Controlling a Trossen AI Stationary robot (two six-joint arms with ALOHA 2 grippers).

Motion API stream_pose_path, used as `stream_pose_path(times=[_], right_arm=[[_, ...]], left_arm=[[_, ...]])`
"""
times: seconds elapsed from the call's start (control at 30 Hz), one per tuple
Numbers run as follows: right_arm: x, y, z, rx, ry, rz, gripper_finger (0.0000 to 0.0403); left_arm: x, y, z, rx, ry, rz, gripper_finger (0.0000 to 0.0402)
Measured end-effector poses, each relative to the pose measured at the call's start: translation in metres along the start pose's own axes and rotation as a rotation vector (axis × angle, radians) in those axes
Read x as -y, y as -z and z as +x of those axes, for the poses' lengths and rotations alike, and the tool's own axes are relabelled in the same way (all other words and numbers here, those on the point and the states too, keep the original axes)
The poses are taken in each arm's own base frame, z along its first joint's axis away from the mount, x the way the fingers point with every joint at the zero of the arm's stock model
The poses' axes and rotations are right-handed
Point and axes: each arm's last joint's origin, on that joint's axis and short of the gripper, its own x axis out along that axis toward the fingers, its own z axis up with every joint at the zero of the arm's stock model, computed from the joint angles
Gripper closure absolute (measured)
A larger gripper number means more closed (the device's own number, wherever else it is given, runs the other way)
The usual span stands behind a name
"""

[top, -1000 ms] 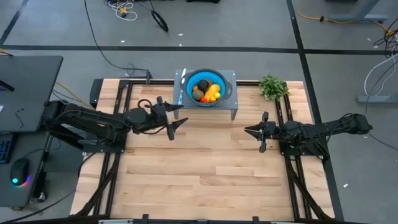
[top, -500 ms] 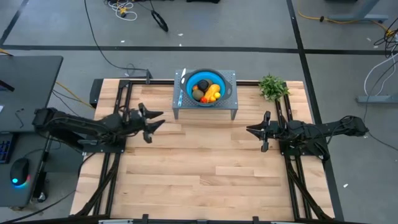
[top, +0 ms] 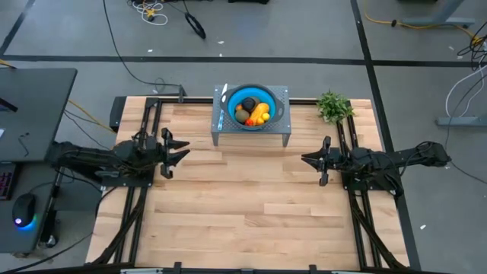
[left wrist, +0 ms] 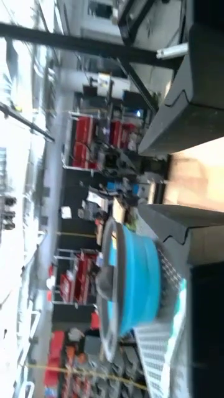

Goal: Pick & Place Fruit
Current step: Return to Home Position

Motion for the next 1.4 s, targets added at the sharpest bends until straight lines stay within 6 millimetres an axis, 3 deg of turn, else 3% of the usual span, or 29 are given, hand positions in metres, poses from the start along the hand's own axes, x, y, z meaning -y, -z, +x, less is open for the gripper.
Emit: stream_pose_path(times=[0.27,0.7,1.13,1.4], right_arm=[[0.000,-0.006,0.000,0.065,0.007,0.025,0.0349],[0.001,-0.012,-0.005,0.125,0.004,0.009,0.0349],[0.005,-0.022,-0.011,0.116,0.086,-0.042,0.0349],[0.007,-0.012,-0.010,0.008,0.136,-0.098,0.0349]], left_arm=[[-0.001,-0.011,-0.008,0.099,0.046,-0.002,0.0284],[-0.002,-0.007,-0.013,0.021,0.035,0.016,0.0322],[-0.003,0.000,-0.013,-0.052,0.032,0.032,0.0326],[-0.003,-0.001,-0.013,-0.045,0.030,0.030,0.0326]])
